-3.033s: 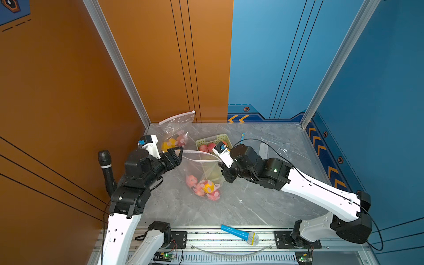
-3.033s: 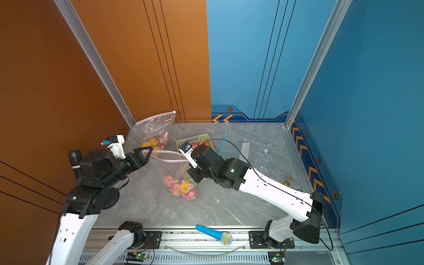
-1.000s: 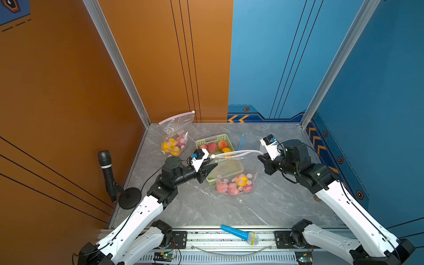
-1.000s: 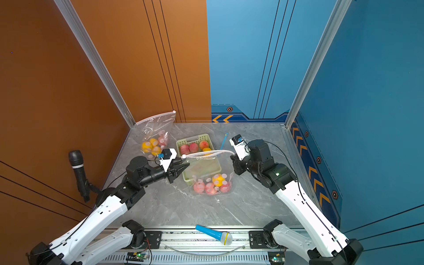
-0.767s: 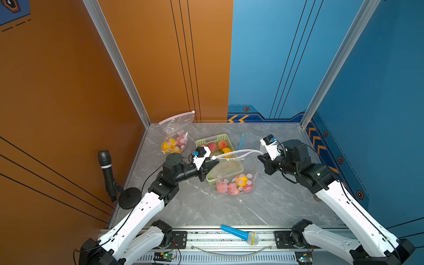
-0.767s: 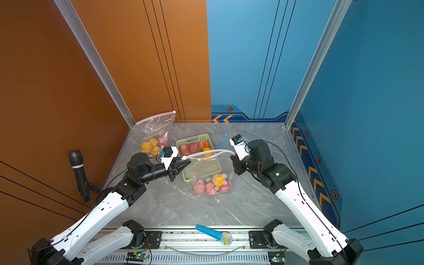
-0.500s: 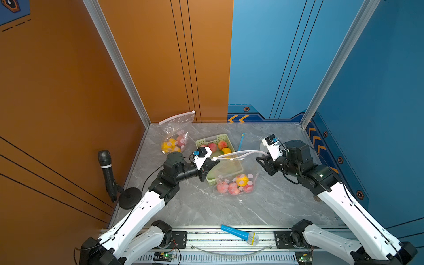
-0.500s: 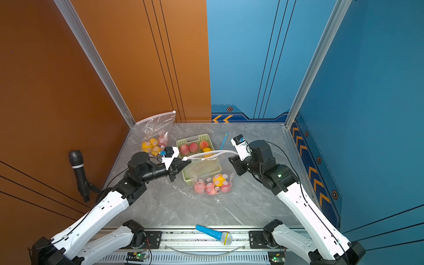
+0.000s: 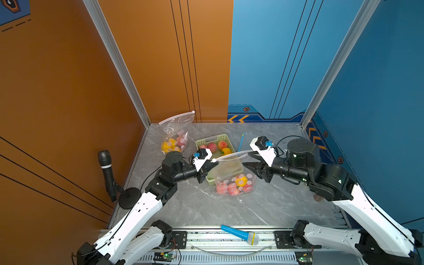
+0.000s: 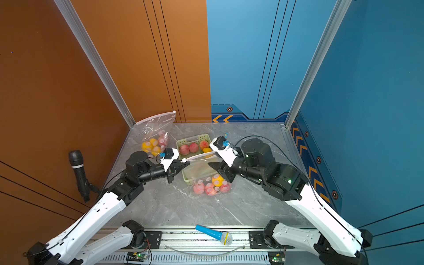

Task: Place the peach in a zip-top bag and seal the zipper
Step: Zip the zipper on the zipper food storage bag.

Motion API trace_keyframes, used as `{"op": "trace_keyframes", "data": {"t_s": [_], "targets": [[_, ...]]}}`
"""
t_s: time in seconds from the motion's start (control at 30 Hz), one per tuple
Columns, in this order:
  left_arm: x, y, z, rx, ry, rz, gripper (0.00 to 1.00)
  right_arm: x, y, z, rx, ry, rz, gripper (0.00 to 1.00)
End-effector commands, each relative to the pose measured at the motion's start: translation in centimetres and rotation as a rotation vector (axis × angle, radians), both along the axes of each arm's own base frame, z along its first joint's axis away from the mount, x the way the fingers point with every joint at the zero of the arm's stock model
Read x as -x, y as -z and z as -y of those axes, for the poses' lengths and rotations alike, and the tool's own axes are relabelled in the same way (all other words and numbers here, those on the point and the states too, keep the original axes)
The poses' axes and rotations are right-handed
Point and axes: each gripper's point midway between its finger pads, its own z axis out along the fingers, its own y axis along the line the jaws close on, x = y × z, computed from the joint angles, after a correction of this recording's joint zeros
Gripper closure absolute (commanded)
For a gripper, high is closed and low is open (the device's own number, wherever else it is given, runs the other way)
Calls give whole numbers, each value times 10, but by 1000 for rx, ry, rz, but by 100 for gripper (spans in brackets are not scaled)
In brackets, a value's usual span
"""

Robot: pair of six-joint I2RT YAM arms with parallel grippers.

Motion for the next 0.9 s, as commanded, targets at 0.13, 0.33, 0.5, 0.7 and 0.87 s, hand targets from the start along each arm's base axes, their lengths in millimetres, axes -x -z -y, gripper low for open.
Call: {"op": "trace_keyframes", "data": {"t_s": [0.13, 0.33, 0.5, 0.7, 0.87], "targets": [[9, -11, -2, 3, 31, 50, 100, 6, 23, -57, 125, -276, 14, 58], [10, -13, 0, 12, 42, 68, 100, -2, 30, -81, 123, -386, -9, 62], [11, -15, 0, 14, 47, 71, 100, -5, 30, -88, 95, -443, -41, 63], [14, -16, 1, 16, 60, 74, 100, -10, 35, -94, 84, -477, -69, 66], [15, -16, 3, 16, 68, 71, 100, -19, 39, -98, 89, -477, -94, 67]]}}
